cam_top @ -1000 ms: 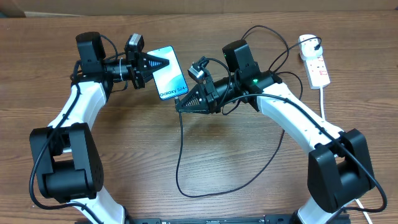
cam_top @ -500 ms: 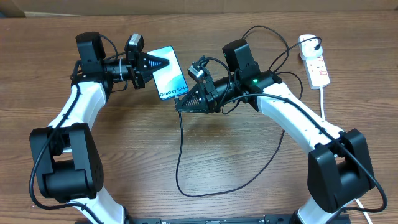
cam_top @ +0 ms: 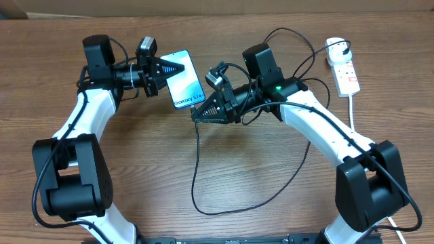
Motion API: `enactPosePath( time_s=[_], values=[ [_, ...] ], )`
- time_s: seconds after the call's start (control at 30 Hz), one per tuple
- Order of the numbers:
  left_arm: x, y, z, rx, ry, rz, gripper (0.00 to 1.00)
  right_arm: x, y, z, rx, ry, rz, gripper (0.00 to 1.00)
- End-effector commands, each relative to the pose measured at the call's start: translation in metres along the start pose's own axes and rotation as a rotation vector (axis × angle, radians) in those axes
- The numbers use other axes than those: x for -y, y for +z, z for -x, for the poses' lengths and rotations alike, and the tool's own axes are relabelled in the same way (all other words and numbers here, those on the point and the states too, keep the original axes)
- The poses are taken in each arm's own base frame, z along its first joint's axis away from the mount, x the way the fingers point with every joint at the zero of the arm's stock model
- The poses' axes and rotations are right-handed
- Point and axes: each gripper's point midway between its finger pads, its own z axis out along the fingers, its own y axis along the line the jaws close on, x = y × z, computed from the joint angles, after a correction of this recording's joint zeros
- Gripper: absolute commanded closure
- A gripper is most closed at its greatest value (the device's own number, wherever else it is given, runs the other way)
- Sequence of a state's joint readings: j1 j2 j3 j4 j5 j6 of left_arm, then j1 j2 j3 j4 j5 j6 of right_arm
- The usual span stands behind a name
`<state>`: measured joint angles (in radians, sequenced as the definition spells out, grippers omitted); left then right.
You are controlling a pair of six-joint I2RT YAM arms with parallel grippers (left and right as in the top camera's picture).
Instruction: Plug charger to phone and switch on socket
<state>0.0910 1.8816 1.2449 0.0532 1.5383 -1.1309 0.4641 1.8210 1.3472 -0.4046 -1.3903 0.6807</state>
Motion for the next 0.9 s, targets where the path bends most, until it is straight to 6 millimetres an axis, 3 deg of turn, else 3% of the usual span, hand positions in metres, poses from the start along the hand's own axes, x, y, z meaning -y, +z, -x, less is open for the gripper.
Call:
enactPosePath(
  time_s=[0.0, 0.87],
  values=[
    [0.0129, 0.0048, -0.0071, -0.051, 0.036, -0.017, 0.96, -0.0030, -0.0038, 0.0011, 0.011, -0.013, 0.001, 0.96],
    [0.0129, 0.0048, -0.0071, -0.051, 0.036, -0.017, 0.96, -0.0087, -0.0032, -0.0034, -0.018, -0.021, 0.031, 0.96]
  ],
)
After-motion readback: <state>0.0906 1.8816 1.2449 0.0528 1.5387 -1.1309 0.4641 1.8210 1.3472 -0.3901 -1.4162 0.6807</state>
